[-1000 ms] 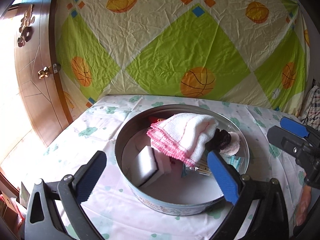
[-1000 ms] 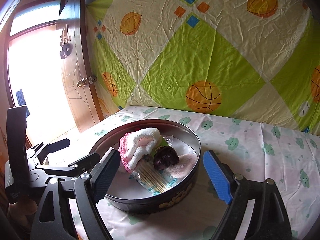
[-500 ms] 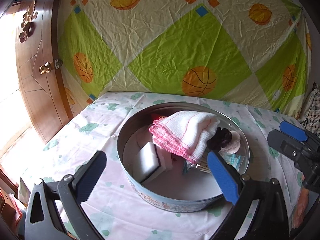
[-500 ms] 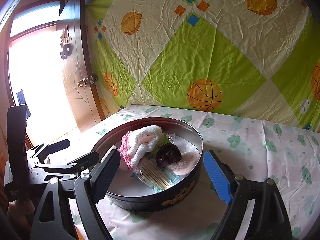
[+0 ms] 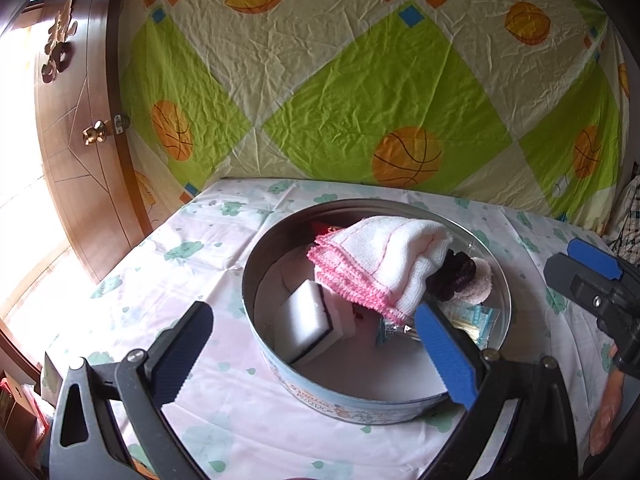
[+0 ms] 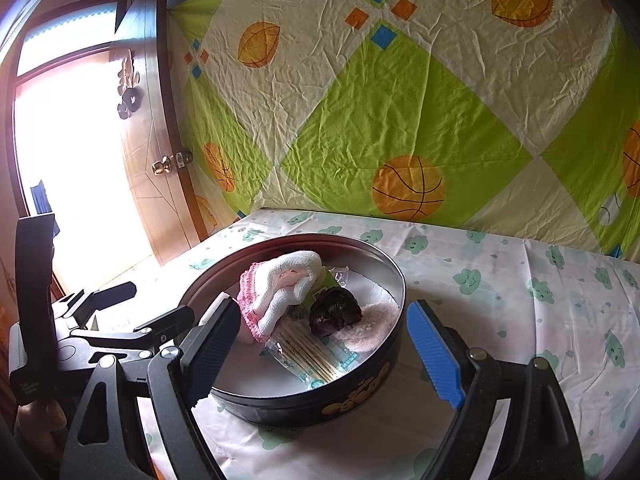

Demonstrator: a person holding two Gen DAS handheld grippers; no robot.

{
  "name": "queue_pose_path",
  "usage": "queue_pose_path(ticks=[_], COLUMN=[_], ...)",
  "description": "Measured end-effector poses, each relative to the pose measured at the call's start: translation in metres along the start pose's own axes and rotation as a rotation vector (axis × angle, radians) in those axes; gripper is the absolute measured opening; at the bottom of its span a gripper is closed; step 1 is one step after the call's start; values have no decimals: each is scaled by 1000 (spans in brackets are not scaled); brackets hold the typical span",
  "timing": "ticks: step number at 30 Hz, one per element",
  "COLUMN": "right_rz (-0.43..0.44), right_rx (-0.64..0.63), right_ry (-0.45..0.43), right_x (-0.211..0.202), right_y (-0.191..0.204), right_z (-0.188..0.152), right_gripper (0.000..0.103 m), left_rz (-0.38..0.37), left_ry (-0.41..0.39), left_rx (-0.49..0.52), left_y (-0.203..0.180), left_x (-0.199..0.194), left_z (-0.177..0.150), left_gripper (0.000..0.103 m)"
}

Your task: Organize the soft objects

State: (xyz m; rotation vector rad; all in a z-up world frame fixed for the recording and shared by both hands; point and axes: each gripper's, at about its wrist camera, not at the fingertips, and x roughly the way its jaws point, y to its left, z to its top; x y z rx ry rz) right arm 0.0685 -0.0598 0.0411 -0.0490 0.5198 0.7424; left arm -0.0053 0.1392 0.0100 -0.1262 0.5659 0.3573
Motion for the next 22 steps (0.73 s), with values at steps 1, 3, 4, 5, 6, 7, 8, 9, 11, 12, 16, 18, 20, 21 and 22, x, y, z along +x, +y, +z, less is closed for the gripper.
queue_pose_path(ticks=[1,3,4,5,6,7,8,9,11,12,16,18,20,21,22], right_rz=[1,1,1,0,0,0,0,1,3,3,5,5,5,6,7], right_rx=[-2,-6,-7,-8,-8,-7,-5,-3,0,0,1,0,0,1,1], right_ry=[-1,-1,0,0,1,3,5,8,10,11,13,12,13,13,13], right_x=[0,1,1,2,2,3,4,5,7,7,7,7,8,8,9], right_y=[1,2,3,4,3,3,3,2,2,2,2,2,3,3,3], right_z=[0,0,0,-1,-2,-2,-3,-3,-4,-4,-5,-5,-6,-6,-6], right_gripper=[87,87,87,87,87,87,87,87,87,87,87,87,87,87,87], left_rz=[1,-1,-1,1,2,2,2,1,7,11,22,20,16,10,7], left_ry=[0,3,5,6,7,8,9,10,9,4,-12,-17,-19,-18,-17], left_rx=[-4,-9,-10,-11,-11,-12,-13,-14,-12,-8,2,2,3,3,4], left_y=[1,3,3,4,4,5,5,5,5,5,3,3,3,3,3], left_x=[0,0,0,0,1,1,1,2,2,2,0,-1,-2,-3,-3], left_z=[0,0,0,1,1,1,1,1,0,0,-2,-2,-2,-3,-3], left_gripper=[102,102,102,102,102,102,102,102,102,102,102,102,102,102,102])
